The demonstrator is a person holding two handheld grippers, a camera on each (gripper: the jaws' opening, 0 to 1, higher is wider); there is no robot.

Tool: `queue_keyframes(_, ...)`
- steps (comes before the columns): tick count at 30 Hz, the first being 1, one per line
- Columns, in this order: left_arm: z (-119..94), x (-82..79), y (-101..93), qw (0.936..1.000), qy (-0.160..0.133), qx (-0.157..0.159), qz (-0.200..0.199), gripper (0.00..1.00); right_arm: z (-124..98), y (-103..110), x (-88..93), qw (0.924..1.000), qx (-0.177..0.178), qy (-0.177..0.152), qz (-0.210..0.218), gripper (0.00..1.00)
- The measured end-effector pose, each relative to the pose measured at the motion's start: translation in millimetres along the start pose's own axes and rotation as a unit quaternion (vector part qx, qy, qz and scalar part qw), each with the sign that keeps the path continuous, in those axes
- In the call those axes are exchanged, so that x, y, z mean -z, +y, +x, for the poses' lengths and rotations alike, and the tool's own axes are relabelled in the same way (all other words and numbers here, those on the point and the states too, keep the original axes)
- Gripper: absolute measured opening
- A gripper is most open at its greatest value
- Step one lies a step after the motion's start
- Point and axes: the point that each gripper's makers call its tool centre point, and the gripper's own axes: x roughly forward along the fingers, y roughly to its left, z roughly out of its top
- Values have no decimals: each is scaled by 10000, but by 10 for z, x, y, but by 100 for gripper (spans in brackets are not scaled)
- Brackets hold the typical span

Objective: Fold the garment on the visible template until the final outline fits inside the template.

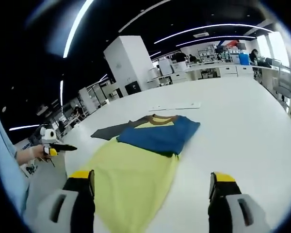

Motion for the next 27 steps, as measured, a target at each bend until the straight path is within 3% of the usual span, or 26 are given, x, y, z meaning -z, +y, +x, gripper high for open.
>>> queue_keyframes(7, -32, -154, 317, 9992, -101, -375, -50, 99, -226, 64, 24, 9999, -68, -44, -144, 100)
queue_keyframes(13, -74, -303, 698, 9965, -109, -830, 64, 94, -386, 43, 19, 9998, -74, -138, -159, 100)
queue_keyframes(15, -94, -323, 888, 9943, -68, -1061, 51, 93, -418, 29, 7, 9997, -87, -208, -135, 100)
queue_keyframes(16, -137, -467, 1117, 9906, -255, -1345, -38, 90, -448, -7, 6, 9995, -102, -252, -127, 100)
queue_keyframes(22, -319, -554, 1504, 9762, -322, -2132, -248, 84, -407, -12, -16, 9990, -266, -337, -113, 100)
queue_keyframes(27, -401, -610, 1717, 9717, -322, -2330, -228, 80, -375, 16, -63, 9986, -309, -380, -212, 100)
